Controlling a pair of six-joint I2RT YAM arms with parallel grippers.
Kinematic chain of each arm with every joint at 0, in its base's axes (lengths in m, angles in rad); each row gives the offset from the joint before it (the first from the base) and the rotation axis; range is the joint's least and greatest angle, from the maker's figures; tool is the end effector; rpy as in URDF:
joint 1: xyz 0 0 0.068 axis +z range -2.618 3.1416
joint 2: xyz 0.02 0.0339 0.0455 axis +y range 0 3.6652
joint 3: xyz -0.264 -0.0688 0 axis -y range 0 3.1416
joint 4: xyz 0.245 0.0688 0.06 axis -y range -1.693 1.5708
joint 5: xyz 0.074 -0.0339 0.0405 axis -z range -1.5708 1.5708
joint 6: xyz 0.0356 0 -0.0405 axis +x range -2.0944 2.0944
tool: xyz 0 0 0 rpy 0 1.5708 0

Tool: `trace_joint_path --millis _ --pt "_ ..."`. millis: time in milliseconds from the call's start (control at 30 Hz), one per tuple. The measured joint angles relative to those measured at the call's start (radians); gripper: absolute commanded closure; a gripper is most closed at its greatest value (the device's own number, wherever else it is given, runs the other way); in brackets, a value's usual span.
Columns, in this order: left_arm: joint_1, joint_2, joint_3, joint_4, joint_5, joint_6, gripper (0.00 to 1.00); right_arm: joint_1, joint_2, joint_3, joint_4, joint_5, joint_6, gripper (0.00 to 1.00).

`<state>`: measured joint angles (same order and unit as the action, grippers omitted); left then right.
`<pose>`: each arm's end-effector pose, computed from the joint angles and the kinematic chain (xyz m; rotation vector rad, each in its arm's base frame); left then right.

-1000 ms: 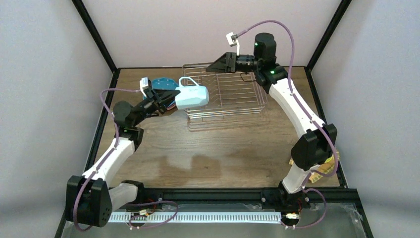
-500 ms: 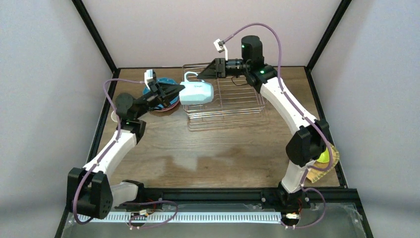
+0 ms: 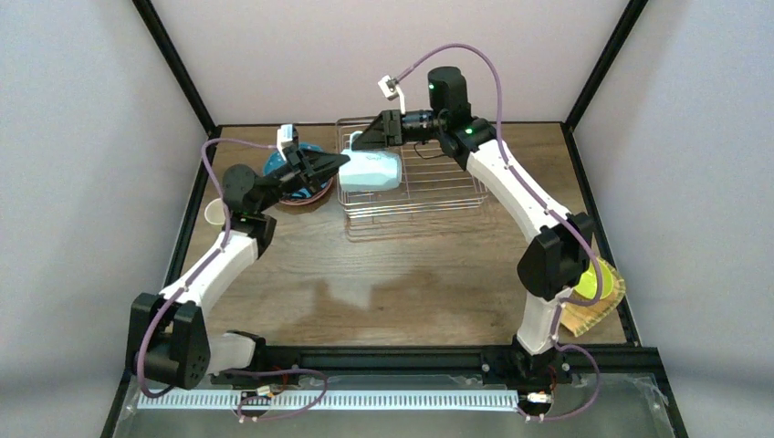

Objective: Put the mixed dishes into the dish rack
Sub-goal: Pass from the left arm to the right

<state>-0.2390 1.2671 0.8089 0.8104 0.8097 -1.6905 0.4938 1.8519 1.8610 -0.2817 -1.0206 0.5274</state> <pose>0.2658 -0.0913 0.3449 -0.2936 1.6601 -2.0426 0.3615 0.2290 0.4044 -0.7641 1.8864 1.6095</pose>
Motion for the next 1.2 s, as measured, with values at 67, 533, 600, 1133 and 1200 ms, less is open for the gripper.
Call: trace_joint_path --millis 67,533,600,1133,1200 --pt "-0.007 0.014 0.011 0.013 -0.002 -0.002 0.97 0.007 0.005 0.002 0.001 0.000 0.000 0.15" --pt "-0.022 0.056 0.015 0.056 0.003 -0.003 0.97 0.012 0.024 0.013 0.015 0.037 0.059 0.99" --pt "-0.021 0.058 0.015 0.055 0.002 -0.003 0.96 0.012 0.026 0.013 0.013 0.038 0.059 0.99" --pt "-0.013 0.057 0.112 -0.188 -0.053 0.126 0.06 0.024 0.072 0.094 -0.095 0.117 -0.011 0.99" --pt "-0.009 0.053 0.125 -0.236 -0.073 0.154 0.05 0.027 0.086 0.121 -0.119 0.132 -0.022 0.99"
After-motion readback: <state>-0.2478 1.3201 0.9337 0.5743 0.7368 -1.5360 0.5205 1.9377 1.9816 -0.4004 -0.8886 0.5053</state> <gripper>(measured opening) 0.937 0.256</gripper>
